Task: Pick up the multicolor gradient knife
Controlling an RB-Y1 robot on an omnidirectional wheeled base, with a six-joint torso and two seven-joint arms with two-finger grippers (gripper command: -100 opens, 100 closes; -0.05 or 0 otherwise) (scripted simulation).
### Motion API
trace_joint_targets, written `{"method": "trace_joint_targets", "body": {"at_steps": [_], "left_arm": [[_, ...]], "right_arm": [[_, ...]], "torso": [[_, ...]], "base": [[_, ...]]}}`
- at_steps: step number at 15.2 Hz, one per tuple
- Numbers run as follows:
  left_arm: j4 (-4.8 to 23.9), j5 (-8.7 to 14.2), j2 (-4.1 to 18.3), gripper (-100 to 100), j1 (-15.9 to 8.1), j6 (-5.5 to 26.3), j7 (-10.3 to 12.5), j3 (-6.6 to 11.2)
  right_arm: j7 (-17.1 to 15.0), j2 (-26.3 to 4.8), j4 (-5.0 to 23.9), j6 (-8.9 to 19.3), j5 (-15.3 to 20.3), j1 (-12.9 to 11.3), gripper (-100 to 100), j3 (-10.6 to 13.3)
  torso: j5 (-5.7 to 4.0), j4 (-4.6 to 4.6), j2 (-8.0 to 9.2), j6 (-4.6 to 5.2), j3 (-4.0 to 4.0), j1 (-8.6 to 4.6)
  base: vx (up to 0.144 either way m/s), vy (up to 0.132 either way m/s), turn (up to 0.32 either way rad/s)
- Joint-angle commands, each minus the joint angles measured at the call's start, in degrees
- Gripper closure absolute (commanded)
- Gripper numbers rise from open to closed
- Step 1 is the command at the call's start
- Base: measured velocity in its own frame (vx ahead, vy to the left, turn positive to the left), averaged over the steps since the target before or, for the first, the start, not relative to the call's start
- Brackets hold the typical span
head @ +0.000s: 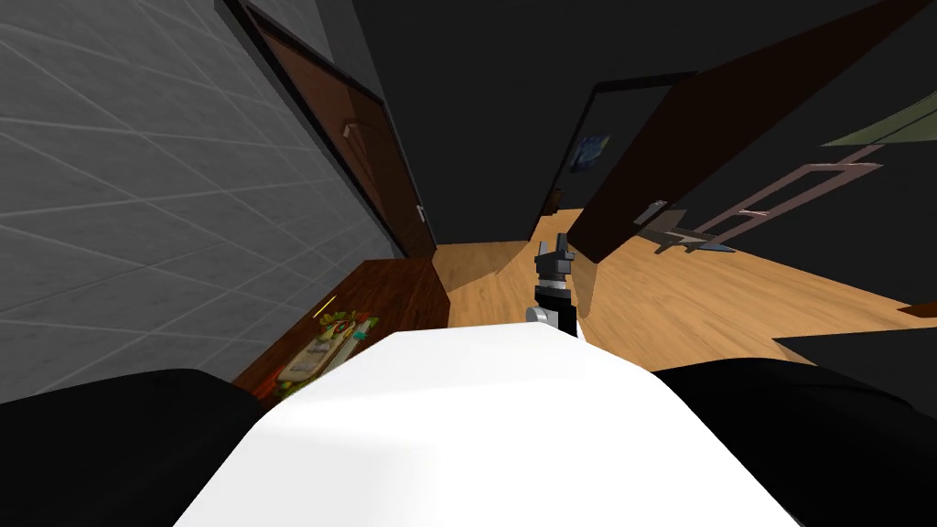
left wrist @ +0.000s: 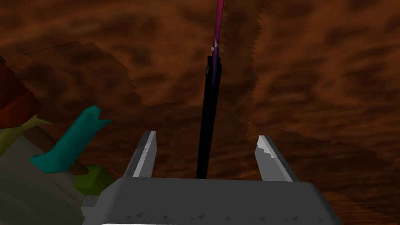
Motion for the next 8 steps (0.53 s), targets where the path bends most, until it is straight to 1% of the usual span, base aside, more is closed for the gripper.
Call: {"method": "trace_joint_targets", "body": {"at_steps": [1, 4, 5, 7, 8], "left_arm": [[0.00, 0.00, 0.00, 100, 0.00, 0.00, 0.00, 0.00], [-0.01, -0.02, 0.01, 100, 0.00, -0.01, -0.03, 0.01], [0.13, -0.79, -1.09, 100, 1.58, -1.50, 0.13, -0.02], [-0.04, -1.48, -2.45, 100, 3.13, -2.96, -0.02, -0.27], [-0.01, -1.12, -1.69, 100, 2.28, -1.84, 0.12, -0.04]], "right_arm": [[0.00, 0.00, 0.00, 0.00, 0.00, 0.00, 0, 0.00], [0.00, 0.00, 0.00, 0.00, 0.00, 0.00, 0, 0.00], [0.00, 0.00, 0.00, 0.00, 0.00, 0.00, 0, 0.00], [0.00, 0.00, 0.00, 0.00, 0.00, 0.01, 0, 0.00], [0.00, 0.00, 0.00, 0.00, 0.00, 0.01, 0, 0.00]], "torso": [[0.00, 0.00, 0.00, 0.00, 0.00, 0.00], [0.03, -0.02, -0.09, -0.03, -0.05, 0.06], [0.04, -0.02, -0.10, -0.03, -0.05, 0.07], [0.00, -0.06, -0.27, 0.00, -0.15, 0.06], [0.01, -0.07, -0.36, 0.00, -0.20, 0.09]], "base": [[-0.007, -0.001, 0.001], [-0.001, 0.000, -0.004], [0.029, -0.002, -0.094], [0.075, 0.009, -0.121], [0.044, 0.016, -0.027]]}}
